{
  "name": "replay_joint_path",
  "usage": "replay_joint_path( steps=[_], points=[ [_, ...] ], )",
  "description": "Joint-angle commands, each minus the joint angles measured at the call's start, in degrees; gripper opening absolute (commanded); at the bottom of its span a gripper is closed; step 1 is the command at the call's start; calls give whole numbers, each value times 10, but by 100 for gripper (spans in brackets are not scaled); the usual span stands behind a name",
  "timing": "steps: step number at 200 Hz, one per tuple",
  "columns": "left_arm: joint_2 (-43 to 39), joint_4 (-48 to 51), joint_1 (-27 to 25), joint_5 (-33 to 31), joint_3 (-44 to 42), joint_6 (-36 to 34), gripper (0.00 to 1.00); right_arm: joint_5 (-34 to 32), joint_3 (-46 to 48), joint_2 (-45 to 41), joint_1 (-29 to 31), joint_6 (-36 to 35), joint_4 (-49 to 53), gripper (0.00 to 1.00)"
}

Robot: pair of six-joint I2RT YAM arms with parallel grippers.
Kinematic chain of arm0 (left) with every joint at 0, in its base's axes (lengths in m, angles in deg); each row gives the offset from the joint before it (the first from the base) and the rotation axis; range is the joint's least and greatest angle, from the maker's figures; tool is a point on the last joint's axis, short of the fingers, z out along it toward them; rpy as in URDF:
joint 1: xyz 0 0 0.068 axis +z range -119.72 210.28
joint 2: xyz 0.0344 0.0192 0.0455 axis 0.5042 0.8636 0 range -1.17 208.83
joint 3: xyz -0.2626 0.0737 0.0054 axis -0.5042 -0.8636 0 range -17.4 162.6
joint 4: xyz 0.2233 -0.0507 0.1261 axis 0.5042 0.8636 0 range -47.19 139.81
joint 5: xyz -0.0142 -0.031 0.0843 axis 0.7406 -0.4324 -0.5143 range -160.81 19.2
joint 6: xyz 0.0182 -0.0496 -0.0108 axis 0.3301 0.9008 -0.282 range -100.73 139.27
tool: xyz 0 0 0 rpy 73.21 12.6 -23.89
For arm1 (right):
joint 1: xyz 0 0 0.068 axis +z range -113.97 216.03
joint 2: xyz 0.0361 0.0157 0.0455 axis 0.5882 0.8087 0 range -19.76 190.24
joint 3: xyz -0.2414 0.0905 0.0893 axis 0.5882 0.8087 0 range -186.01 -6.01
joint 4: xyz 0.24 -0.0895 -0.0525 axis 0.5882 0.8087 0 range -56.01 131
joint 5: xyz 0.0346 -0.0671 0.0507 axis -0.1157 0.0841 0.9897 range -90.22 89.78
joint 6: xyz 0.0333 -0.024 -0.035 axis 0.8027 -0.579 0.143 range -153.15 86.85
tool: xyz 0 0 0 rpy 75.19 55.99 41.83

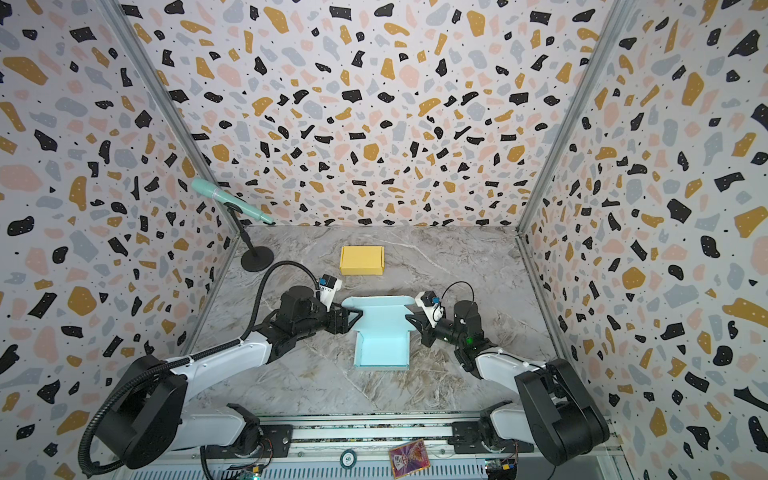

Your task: Fold the paper box

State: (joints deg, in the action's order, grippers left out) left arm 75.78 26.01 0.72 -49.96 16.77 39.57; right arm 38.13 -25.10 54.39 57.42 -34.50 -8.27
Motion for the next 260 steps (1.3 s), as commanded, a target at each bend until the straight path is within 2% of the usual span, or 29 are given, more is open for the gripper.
replay_joint_path(
  steps=[1, 109, 151, 223, 260],
  points=[
    [2, -39, 4, 12, -6, 0, 72, 14, -18, 2, -1, -4, -12, 4],
    [-36, -25, 3, -8, -46, 4, 27, -3, -20, -4, 2, -9, 10, 11],
    [-39, -20, 0, -2, -41, 1, 17, -20, -25, -12, 9, -12, 31, 14],
    [-49, -21, -20, 1, -42, -3, 14, -64, -48, -14, 21, -15, 85, 15],
    [-45, -22, -29, 7, -39, -2, 14, -106, -79, -6, 46, -28, 135, 15]
  ],
)
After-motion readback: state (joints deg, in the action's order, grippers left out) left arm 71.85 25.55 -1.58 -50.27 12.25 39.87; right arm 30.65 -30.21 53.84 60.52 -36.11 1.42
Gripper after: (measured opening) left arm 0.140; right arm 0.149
